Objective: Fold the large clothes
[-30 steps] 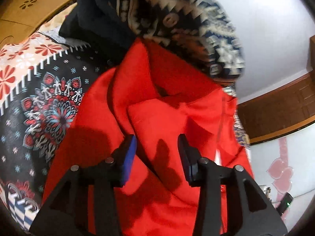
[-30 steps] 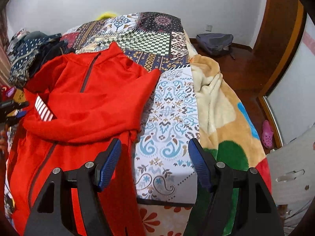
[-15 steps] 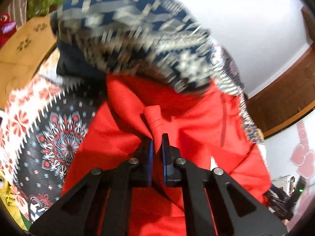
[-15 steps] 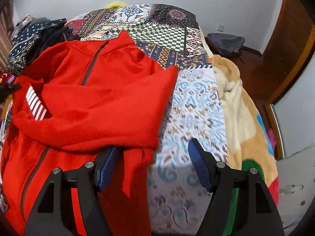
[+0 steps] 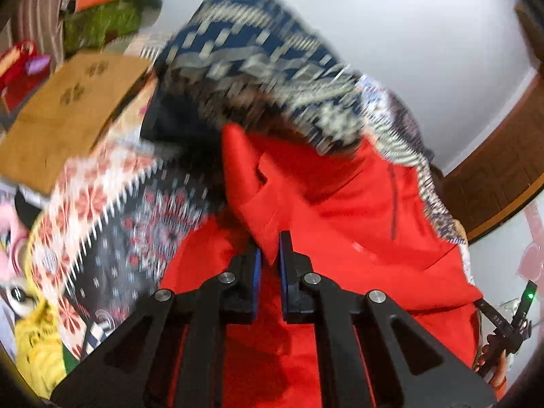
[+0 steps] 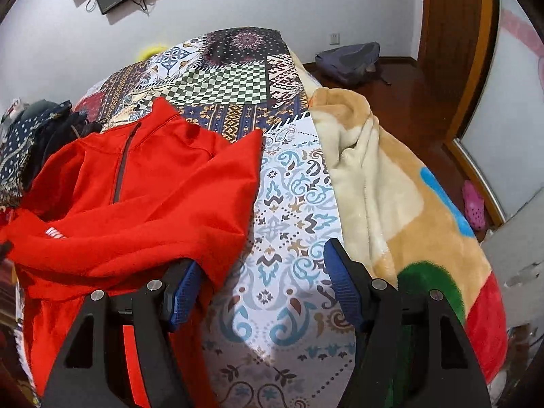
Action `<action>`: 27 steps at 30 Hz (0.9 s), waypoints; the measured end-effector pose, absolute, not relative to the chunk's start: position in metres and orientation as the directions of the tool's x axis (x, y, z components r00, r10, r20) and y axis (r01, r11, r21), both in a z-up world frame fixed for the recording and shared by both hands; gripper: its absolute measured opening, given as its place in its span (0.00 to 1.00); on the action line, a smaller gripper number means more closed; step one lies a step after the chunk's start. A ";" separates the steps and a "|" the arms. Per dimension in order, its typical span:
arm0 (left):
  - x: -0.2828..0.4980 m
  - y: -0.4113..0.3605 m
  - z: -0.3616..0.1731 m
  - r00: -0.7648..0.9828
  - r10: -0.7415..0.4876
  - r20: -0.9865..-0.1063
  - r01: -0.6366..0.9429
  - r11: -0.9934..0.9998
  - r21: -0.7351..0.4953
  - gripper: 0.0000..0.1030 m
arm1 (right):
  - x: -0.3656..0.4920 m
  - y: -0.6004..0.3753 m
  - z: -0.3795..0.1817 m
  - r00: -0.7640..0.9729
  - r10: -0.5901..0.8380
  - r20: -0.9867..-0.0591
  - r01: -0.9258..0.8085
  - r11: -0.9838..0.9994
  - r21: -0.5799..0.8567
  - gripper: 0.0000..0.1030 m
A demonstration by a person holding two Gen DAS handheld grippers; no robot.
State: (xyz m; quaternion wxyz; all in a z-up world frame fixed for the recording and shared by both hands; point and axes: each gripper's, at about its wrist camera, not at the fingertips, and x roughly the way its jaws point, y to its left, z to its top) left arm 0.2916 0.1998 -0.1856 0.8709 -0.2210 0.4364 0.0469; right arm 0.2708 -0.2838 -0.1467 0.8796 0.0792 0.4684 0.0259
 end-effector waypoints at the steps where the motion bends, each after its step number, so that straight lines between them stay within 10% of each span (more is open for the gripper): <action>1: 0.287 0.205 -0.192 0.604 -0.124 -0.787 -0.282 0.891 -0.357 0.06 | 0.269 -0.281 -0.146 0.562 0.107 -0.820 0.022 0.989 0.144 0.63; 9: 0.270 0.208 -0.219 0.538 -0.177 -0.824 -0.306 0.870 -0.387 0.32 | 0.266 -0.286 -0.143 0.547 0.126 -0.828 0.003 0.988 0.152 0.65; 17: 0.271 0.211 -0.198 0.597 -0.123 -0.792 -0.276 0.896 -0.347 0.32 | 0.264 -0.282 -0.144 0.550 0.111 -0.828 0.001 0.991 0.133 0.65; 21: 0.283 0.194 -0.188 0.615 -0.082 -0.784 -0.217 0.939 -0.268 0.04 | 0.264 -0.282 -0.144 0.547 0.120 -0.828 0.002 0.989 0.145 0.65; 27: 0.290 0.172 -0.157 0.658 -0.040 -0.752 -0.148 0.972 -0.181 0.04 | 0.263 -0.284 -0.145 0.548 0.127 -0.827 -0.003 0.989 0.150 0.65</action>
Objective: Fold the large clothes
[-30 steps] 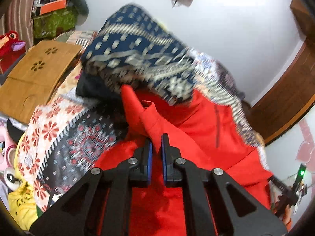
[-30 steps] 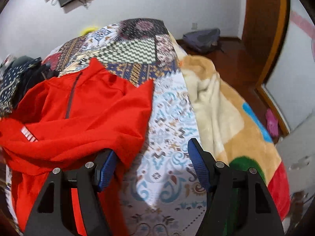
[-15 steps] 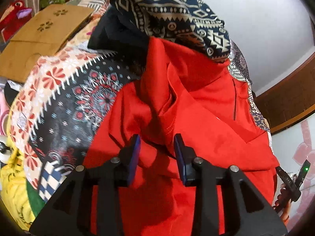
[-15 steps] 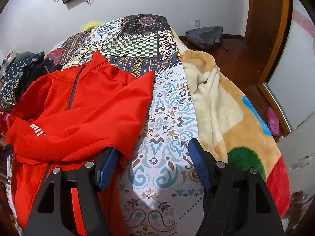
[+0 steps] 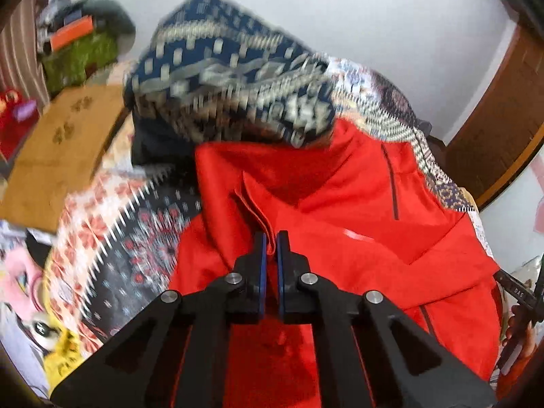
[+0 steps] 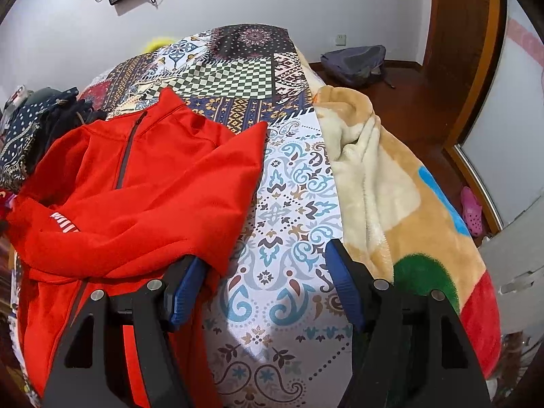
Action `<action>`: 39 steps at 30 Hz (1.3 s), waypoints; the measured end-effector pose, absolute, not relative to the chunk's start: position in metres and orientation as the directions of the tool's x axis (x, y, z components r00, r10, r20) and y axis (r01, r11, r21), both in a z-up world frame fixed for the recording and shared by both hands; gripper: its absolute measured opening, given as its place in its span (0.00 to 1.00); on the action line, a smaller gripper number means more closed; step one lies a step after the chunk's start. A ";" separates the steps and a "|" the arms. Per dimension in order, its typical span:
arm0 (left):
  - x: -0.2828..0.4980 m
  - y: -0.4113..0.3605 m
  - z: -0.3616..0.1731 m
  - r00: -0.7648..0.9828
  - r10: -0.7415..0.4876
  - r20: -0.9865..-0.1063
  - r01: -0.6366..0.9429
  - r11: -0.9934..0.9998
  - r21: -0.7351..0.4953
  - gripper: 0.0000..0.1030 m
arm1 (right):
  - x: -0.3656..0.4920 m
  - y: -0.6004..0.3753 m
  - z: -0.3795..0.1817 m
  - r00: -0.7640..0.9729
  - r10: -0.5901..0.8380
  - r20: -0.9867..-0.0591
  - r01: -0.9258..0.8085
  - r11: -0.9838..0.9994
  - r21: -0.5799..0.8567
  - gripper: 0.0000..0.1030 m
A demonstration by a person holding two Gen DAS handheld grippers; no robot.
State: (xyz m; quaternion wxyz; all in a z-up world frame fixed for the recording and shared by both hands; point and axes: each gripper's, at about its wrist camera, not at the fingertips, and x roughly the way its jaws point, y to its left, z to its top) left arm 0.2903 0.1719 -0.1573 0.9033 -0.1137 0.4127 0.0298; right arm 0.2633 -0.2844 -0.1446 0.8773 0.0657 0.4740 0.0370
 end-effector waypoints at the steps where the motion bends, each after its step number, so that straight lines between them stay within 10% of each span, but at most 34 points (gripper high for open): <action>1: 0.287 0.172 -0.149 0.677 -0.032 -0.735 -0.146 0.974 -0.176 0.04 | 0.263 -0.285 -0.145 0.548 0.127 -0.827 -0.003 0.989 0.150 0.65; 8: 0.255 0.195 -0.111 0.762 0.047 -0.646 -0.200 0.966 -0.166 0.04 | 0.264 -0.285 -0.144 0.547 0.127 -0.828 -0.004 0.989 0.149 0.65; 23: 0.257 0.226 -0.255 0.448 0.126 -0.885 -0.327 0.945 -0.031 0.06 | 0.251 -0.284 -0.132 0.510 0.168 -0.843 -0.038 0.984 0.173 0.65; 30: 0.249 0.213 -0.208 0.530 0.110 -0.841 -0.264 0.964 -0.040 0.35 | 0.244 -0.285 -0.112 0.537 0.178 -0.825 -0.067 0.983 0.168 0.65; 39: 0.284 0.162 -0.135 0.676 0.005 -0.737 -0.092 0.993 -0.078 0.44 | 0.264 -0.259 -0.075 0.603 0.248 -0.758 -0.183 0.968 0.171 0.65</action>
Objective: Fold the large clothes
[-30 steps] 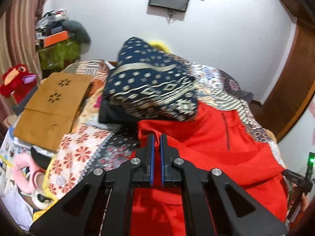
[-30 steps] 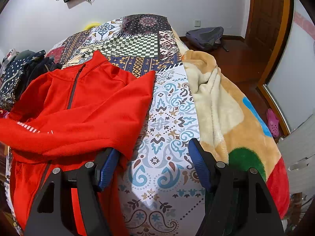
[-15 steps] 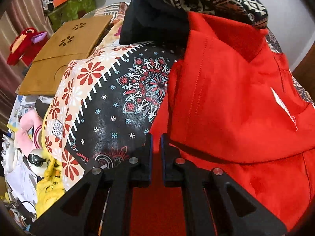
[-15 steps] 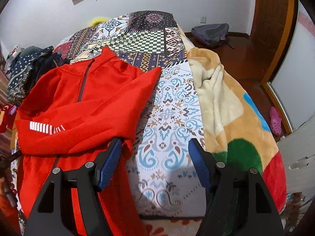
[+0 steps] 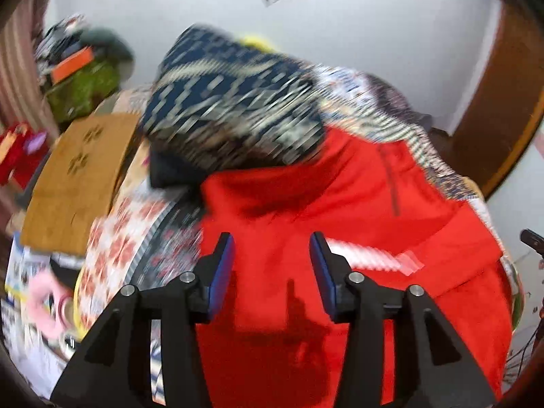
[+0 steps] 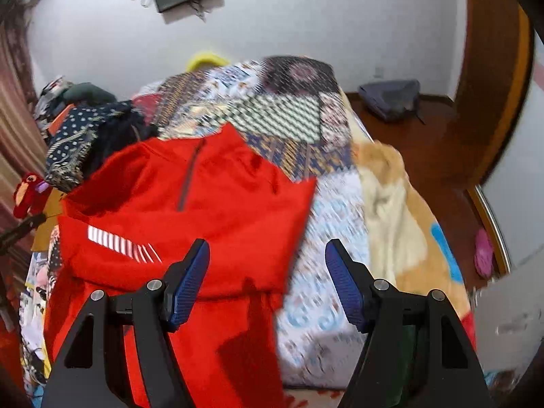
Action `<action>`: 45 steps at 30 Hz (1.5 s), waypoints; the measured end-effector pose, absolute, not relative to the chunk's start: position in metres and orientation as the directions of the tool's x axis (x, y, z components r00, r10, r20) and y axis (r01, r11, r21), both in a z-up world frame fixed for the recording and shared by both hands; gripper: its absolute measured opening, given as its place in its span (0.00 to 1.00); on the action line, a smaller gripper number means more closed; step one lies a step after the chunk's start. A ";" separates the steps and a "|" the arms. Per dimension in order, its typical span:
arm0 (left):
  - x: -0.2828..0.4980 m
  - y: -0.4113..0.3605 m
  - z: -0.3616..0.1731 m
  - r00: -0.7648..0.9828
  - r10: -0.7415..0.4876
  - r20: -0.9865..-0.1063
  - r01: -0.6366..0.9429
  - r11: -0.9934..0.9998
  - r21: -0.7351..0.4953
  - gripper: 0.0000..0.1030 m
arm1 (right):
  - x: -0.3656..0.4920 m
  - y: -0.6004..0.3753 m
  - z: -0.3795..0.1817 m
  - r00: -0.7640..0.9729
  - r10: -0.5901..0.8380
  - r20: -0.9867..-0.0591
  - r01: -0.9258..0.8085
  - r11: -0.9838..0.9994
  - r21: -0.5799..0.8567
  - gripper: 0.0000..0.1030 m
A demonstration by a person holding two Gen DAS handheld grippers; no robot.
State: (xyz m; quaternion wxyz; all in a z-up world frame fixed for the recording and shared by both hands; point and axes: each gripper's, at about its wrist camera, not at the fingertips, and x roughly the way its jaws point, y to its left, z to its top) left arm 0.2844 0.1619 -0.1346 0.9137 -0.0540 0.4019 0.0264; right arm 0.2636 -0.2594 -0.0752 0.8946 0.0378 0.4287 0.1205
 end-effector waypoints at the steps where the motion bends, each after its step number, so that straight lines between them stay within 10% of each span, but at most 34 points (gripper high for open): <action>1: 0.293 0.154 -0.130 0.682 -0.005 -0.731 -0.071 0.995 -0.072 0.44 | 0.270 -0.254 -0.072 0.609 0.255 -0.751 -0.200 0.966 0.166 0.65; 23: 0.529 0.074 -0.182 0.497 -0.186 -0.848 0.032 0.980 -0.196 0.46 | 0.460 -0.174 -0.117 0.474 0.383 -0.793 -0.268 0.920 0.285 0.65; 33: 0.543 0.055 -0.222 0.542 0.107 -0.833 -0.005 0.992 0.123 0.49 | 0.521 -0.152 -0.189 0.321 0.354 -0.879 -0.166 0.934 0.316 0.65; 38: 0.542 0.049 -0.228 0.536 0.092 -0.839 0.077 0.985 0.157 0.49 | 0.519 -0.149 -0.202 0.317 0.348 -0.882 -0.179 0.935 0.305 0.29; 40: 0.540 0.050 -0.225 0.541 0.062 -0.839 0.098 0.986 0.136 0.38 | 0.515 -0.150 -0.195 0.318 0.370 -0.873 -0.193 0.927 0.322 0.17; 42: 0.537 0.053 -0.220 0.533 0.023 -0.845 0.121 0.987 0.103 0.00 | 0.505 -0.150 -0.181 0.344 0.375 -0.861 -0.212 0.924 0.318 0.14; 45: 0.530 0.055 -0.210 0.519 -0.069 -0.852 0.143 0.990 0.007 0.00 | 0.484 -0.151 -0.154 0.402 0.363 -0.841 -0.255 0.926 0.279 0.12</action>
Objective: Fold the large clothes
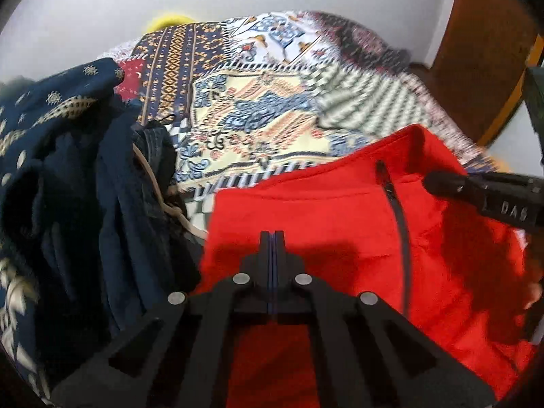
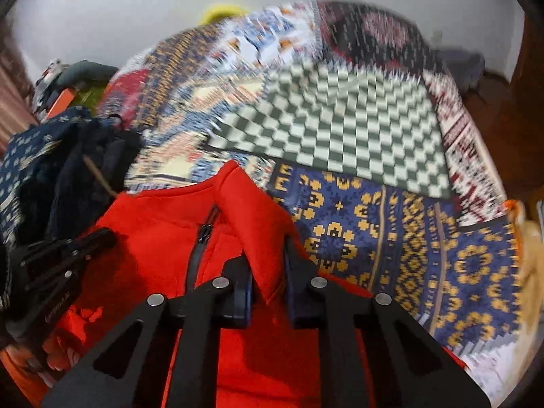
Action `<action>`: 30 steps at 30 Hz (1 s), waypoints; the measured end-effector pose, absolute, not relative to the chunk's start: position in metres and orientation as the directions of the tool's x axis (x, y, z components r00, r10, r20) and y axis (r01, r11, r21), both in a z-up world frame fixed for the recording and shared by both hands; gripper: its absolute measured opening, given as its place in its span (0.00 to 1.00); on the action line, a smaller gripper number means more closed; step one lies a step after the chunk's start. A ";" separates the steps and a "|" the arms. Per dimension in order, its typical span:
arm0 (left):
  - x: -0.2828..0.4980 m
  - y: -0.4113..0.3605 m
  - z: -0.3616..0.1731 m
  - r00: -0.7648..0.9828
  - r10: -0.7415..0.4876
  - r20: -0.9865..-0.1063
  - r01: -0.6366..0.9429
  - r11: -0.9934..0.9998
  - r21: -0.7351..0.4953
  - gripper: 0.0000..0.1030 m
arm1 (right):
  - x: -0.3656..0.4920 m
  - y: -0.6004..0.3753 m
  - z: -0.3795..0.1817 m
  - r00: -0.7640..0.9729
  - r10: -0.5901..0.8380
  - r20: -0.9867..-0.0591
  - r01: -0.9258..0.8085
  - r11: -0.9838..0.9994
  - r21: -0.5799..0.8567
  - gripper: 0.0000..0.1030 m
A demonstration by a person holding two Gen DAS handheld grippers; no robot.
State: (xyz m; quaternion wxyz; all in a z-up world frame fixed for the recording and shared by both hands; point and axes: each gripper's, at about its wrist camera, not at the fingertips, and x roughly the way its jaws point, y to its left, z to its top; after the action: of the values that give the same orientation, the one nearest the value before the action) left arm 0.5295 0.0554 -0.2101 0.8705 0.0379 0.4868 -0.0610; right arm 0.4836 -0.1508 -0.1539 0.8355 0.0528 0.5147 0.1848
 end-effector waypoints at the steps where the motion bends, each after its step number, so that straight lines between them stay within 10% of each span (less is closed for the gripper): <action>1: 0.522 0.054 -0.202 0.533 -0.086 -0.842 0.153 0.988 -0.004 0.00 | 0.475 -0.151 -0.145 0.416 0.366 -0.833 -0.266 0.924 0.274 0.12; 19: 0.338 0.066 -0.092 0.649 -0.240 -0.722 0.270 0.960 -0.077 0.00 | 0.291 -0.161 -0.059 0.511 0.461 -0.726 -0.484 0.852 0.200 0.11; 30: 0.319 0.059 -0.134 0.550 -0.230 -0.803 0.219 0.967 -0.128 0.52 | 0.244 -0.170 -0.144 0.389 0.375 -0.841 -0.460 0.871 0.176 0.14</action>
State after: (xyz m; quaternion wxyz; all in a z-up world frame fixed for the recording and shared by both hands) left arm 0.3186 0.0591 -0.1336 0.8802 -0.0063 0.4570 -0.1276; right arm 0.2436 -0.1703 -0.1440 0.8324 -0.0427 0.4924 0.2508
